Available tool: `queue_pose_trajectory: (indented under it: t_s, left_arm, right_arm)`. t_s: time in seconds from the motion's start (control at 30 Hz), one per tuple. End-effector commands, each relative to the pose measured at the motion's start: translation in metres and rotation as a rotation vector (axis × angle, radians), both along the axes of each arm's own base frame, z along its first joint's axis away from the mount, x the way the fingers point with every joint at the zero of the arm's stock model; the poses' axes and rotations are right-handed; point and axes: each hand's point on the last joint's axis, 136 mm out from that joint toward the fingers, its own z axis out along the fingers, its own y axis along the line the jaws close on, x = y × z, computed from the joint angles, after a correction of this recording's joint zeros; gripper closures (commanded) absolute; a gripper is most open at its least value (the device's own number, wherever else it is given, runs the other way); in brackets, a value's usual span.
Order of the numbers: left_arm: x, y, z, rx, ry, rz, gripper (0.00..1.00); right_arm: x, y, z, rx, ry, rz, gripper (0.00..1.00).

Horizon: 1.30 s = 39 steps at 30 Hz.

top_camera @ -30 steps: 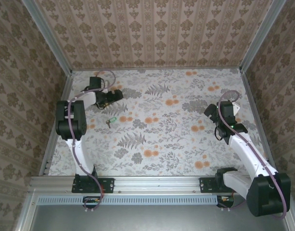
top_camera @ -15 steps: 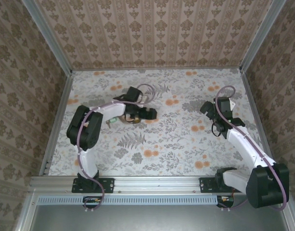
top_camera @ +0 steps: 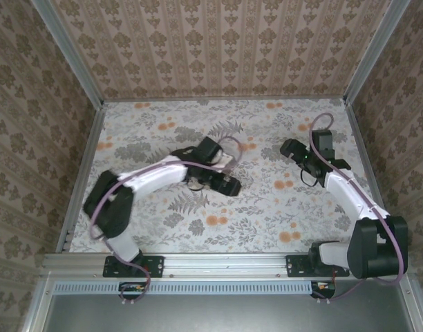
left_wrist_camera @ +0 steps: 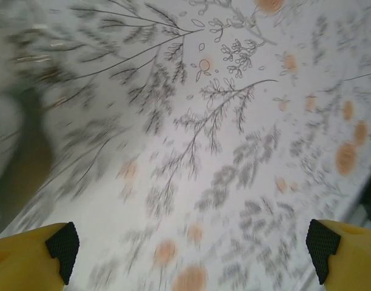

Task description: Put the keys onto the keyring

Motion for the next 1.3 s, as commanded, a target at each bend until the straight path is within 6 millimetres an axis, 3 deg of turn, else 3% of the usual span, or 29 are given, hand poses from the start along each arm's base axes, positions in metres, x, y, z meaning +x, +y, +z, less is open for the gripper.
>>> queue_pose_trajectory:
  t_s: [0.0,0.07,0.17,0.27,0.4,0.43,0.5,0.6,0.67,0.73,0.77,0.9,1.1,1.27]
  left_arm:
    - [0.028,0.075,0.039,0.006,-0.056,0.254,0.00]
    - [0.040,0.120,0.052,0.028,-0.076,0.427,0.01]
    - [0.051,0.193,0.044,0.096,-0.022,0.726,0.13]
    - [0.052,0.229,0.023,0.113,0.079,0.861,0.17]
    - [0.061,0.230,0.004,0.112,0.155,0.874,0.23]
    - [0.064,0.228,0.000,0.111,0.174,0.876,0.28]
    - [0.071,0.228,-0.010,0.126,0.186,0.881,0.37]
    - [0.086,0.248,-0.019,0.263,0.111,0.888,0.46]
    - [0.097,0.259,-0.015,0.335,0.059,0.877,0.58]
    - [0.105,0.256,-0.019,0.332,0.048,0.807,0.80]
    - [0.106,0.255,-0.023,0.331,0.074,0.783,0.83]
    - [0.117,0.244,-0.044,0.260,0.154,0.707,0.71]
    - [0.123,0.247,-0.062,0.296,0.158,0.680,0.67]
    - [0.128,0.258,-0.069,0.342,0.168,0.670,0.67]
  right_arm:
    - [0.000,0.036,0.007,0.014,-0.007,0.202,0.11]
    - [-0.005,0.050,0.004,-0.017,-0.003,0.256,0.14]
    - [-0.014,0.081,0.004,-0.066,-0.005,0.373,0.23]
    - [-0.026,0.117,0.002,-0.087,-0.008,0.501,0.35]
    - [-0.041,0.148,-0.001,-0.102,-0.006,0.607,0.42]
    - [-0.045,0.153,-0.001,-0.107,-0.005,0.629,0.43]
    - [-0.049,0.154,-0.001,-0.117,0.002,0.646,0.43]
    - [-0.051,0.148,-0.001,-0.144,0.002,0.641,0.43]
    - [-0.051,0.144,0.001,-0.163,-0.011,0.623,0.42]
    - [-0.051,0.140,0.003,-0.175,-0.017,0.604,0.38]
    - [-0.050,0.137,0.005,-0.182,-0.023,0.591,0.35]
    - [-0.050,0.131,0.012,-0.218,-0.036,0.584,0.32]
    - [-0.053,0.125,0.016,-0.239,-0.042,0.564,0.30]
    - [-0.055,0.118,0.008,-0.273,-0.024,0.553,0.29]
